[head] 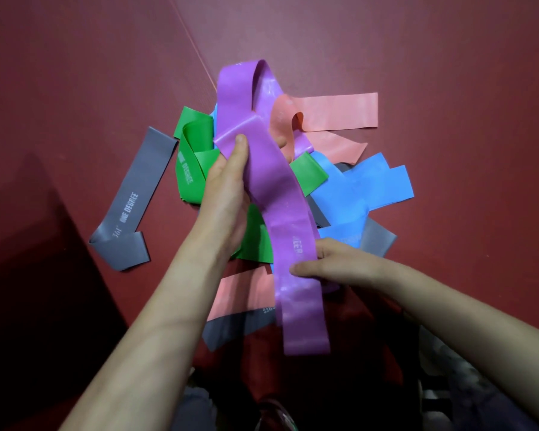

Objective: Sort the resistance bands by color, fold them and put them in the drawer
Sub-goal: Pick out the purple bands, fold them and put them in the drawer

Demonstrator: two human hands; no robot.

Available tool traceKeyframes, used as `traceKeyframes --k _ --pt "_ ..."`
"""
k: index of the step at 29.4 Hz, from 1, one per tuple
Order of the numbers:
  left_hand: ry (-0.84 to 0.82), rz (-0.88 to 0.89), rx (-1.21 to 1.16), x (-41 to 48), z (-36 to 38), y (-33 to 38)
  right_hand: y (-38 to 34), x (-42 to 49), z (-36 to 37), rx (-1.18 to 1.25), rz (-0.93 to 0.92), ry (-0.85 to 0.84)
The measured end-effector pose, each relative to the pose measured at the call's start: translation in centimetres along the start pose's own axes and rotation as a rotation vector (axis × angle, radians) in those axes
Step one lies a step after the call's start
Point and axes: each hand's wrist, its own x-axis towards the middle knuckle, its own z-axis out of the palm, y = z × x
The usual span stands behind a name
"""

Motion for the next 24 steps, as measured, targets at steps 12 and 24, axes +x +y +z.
traceKeyframes --k 12,24 --pt "0.182 0.097 0.137 -0.6 0.8 0.8 1.2 0.6 0.1 -0.151 -0.059 0.282" --pt "0.283 0.073 0.213 -0.2 -0.9 -0.9 -6.3 0.3 -3.8 -0.63 -0.052 0.481"
